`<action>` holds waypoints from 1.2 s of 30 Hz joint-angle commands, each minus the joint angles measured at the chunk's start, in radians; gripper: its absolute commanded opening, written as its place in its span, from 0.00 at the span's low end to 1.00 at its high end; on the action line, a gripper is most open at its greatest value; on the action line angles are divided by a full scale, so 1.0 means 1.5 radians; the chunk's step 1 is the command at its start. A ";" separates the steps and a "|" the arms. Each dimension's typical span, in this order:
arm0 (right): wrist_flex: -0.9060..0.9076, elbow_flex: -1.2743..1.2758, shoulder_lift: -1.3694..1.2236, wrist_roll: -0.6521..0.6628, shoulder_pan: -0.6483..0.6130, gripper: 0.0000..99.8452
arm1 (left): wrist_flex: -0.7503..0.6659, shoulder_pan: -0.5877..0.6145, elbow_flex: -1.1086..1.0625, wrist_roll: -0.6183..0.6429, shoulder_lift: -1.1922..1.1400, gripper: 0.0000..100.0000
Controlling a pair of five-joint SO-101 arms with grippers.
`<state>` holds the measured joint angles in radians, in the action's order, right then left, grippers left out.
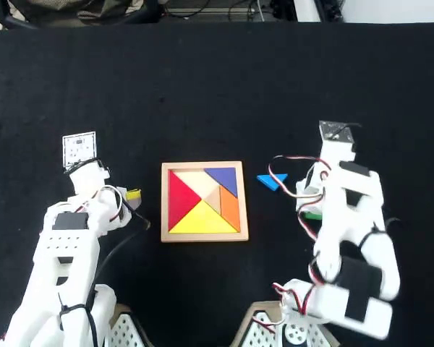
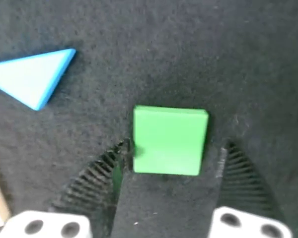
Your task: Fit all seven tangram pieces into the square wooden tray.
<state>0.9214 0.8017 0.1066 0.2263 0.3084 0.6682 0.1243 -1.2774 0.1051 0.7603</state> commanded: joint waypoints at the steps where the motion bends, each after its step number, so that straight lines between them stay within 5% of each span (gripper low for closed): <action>1: -0.004 -0.070 -0.068 0.011 -0.008 0.23 | -0.011 -0.006 0.003 0.006 0.007 0.28; 9: 0.074 -0.185 -0.170 0.015 -0.005 0.21 | -0.011 -0.006 0.003 0.006 0.007 0.28; 16: 0.052 -0.186 -0.141 0.019 -0.005 0.06 | -0.013 -0.006 0.002 0.006 0.007 0.28; 28: 0.197 -0.186 0.188 0.128 -0.012 0.03 | -0.015 -0.006 0.002 0.006 0.007 0.28; 32: 0.203 -0.180 0.287 0.139 -0.084 0.03 | -0.015 -0.006 0.002 0.006 0.007 0.28; 36: 0.200 -0.176 0.287 0.162 -0.243 0.03 | -0.014 -0.006 0.002 0.006 0.007 0.28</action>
<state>1.2190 0.5593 0.5071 0.4488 0.1074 0.6605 0.1243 -1.2774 0.1051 0.7603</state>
